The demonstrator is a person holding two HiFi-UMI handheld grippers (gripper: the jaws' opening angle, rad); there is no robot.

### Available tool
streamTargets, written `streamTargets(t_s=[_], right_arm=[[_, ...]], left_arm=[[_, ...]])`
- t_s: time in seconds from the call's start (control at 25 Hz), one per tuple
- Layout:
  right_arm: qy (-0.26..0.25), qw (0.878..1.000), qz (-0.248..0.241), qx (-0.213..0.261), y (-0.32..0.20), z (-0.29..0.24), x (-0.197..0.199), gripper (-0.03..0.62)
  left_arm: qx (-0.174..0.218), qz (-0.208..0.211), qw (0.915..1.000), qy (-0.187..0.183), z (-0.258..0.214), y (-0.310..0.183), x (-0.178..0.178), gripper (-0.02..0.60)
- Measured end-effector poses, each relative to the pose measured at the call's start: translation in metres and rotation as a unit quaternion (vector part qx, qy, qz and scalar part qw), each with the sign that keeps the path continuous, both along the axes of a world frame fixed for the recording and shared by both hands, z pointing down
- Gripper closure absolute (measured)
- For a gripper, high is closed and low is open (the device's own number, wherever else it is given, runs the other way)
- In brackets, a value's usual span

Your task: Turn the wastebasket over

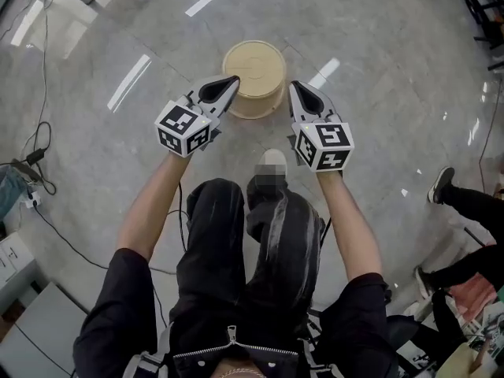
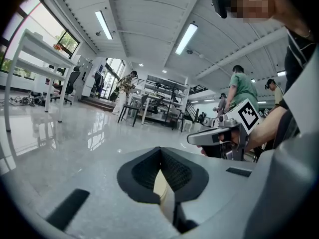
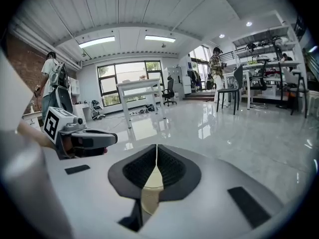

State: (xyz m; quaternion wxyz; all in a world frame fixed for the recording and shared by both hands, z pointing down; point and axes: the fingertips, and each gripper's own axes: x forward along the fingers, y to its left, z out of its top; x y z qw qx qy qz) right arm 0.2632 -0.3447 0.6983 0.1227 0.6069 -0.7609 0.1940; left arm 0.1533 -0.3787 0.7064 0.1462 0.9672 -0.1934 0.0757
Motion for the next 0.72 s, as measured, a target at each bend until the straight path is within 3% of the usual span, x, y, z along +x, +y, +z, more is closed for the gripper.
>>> streamTargets(t_s=[0.2, 0.48, 0.72], right_arm=[[0.001, 1.000, -0.001, -0.015, 0.003, -0.087, 0.006, 0.577], [-0.009, 1.000, 0.006, -0.021, 0.016, -0.249, 0.006, 0.576], [-0.012, 0.999, 0.027, -0.018, 0.058, -0.380, -0.031, 0.577]], left_arm=[[-0.003, 0.006, 0.9999, -0.009, -0.088, 0.002, 0.008, 0.578], [0.003, 0.015, 0.9999, -0.005, -0.256, 0.014, 0.013, 0.578], [0.010, 0.024, 0.9997, 0.000, -0.395, 0.048, -0.012, 0.578]])
